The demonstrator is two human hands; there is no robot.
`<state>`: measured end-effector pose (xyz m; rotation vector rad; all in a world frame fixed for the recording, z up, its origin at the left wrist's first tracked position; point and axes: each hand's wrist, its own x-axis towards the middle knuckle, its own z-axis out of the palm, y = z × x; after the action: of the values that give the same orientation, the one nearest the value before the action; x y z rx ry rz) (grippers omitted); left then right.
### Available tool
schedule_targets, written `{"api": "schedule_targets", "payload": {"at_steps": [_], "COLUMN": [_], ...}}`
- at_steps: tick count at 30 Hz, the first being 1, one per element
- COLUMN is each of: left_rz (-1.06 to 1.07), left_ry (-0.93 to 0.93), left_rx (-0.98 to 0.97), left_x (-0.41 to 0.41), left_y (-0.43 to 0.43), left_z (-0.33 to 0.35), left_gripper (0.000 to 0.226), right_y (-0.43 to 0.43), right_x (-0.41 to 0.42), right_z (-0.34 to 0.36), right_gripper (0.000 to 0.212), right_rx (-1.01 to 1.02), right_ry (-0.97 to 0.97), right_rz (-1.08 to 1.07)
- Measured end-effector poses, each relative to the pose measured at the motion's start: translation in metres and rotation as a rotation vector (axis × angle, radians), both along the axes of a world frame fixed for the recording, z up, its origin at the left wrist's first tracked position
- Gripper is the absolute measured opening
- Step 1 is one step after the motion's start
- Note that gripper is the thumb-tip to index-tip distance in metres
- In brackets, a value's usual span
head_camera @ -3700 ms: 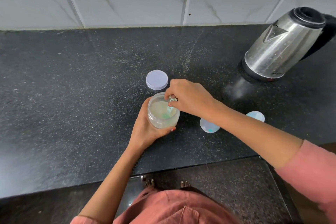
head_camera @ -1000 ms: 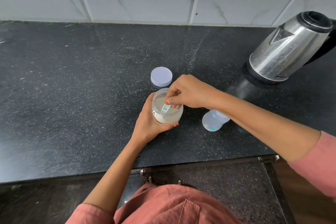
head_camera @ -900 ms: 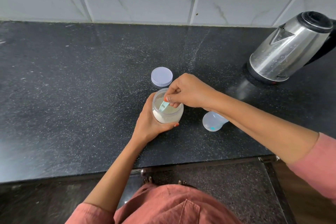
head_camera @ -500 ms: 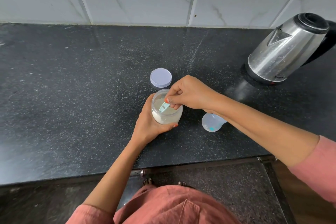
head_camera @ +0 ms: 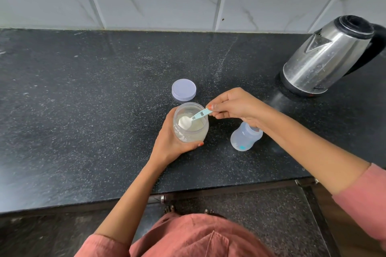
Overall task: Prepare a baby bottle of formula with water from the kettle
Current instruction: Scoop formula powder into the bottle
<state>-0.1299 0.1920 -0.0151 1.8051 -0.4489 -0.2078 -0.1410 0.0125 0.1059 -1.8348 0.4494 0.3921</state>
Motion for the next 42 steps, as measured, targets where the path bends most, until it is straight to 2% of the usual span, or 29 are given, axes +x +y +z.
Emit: {"api": "schedule_targets", "payload": {"at_steps": [5,11,20,22,24,26,28,32,34,38,42], "left_rz": [-0.002,-0.046,-0.073,-0.070,-0.024,0.013,0.074,0.231,0.246,0.130,-0.091], "left_ry": [0.005,0.016,-0.023,-0.026,0.028,0.049,-0.019,-0.241,-0.360,-0.465,-0.328], "left_rx": [0.018,-0.031,-0.096,-0.089,-0.068,-0.084,-0.093,-0.164,-0.168,-0.112,-0.013], "left_x": [0.000,0.000,-0.001,-0.002,-0.004,-0.008,-0.013,-0.032,-0.042,-0.061,-0.070], "left_y": [0.001,0.002,0.002,0.003,0.005,0.008,0.012,0.014,0.011,-0.010,-0.041], "left_z": [0.000,0.001,0.007,0.005,0.005,0.006,0.008,0.018,0.023,0.027,0.022], "left_gripper": [0.089,0.090,0.089,0.097,0.114,0.118,0.107,0.064,0.046,0.035,0.039], "right_y": [-0.006,-0.009,-0.015,-0.016,-0.017,-0.018,-0.020,-0.024,-0.026,-0.029,-0.030], "right_x": [0.005,0.008,0.008,0.007,0.006,0.005,0.005,0.005,0.006,0.007,0.007], "right_z": [0.001,-0.005,-0.009,-0.010,-0.010,-0.010,-0.010,-0.010,-0.009,-0.004,0.000], "right_gripper": [0.008,0.009,0.011,0.010,0.008,0.007,0.007,0.008,0.007,0.006,0.006], "right_rx": [0.016,-0.063,-0.023,-0.015,-0.004,0.011,0.019,0.037,0.056,0.099,0.126], "right_ry": [-0.027,-0.011,-0.025,-0.030,-0.032,-0.030,-0.028,-0.018,-0.016,-0.011,-0.008], "right_rz": [-0.018,0.010,-0.002,-0.001,0.003,-0.002,-0.006,-0.015,-0.015,-0.009,0.000]}}
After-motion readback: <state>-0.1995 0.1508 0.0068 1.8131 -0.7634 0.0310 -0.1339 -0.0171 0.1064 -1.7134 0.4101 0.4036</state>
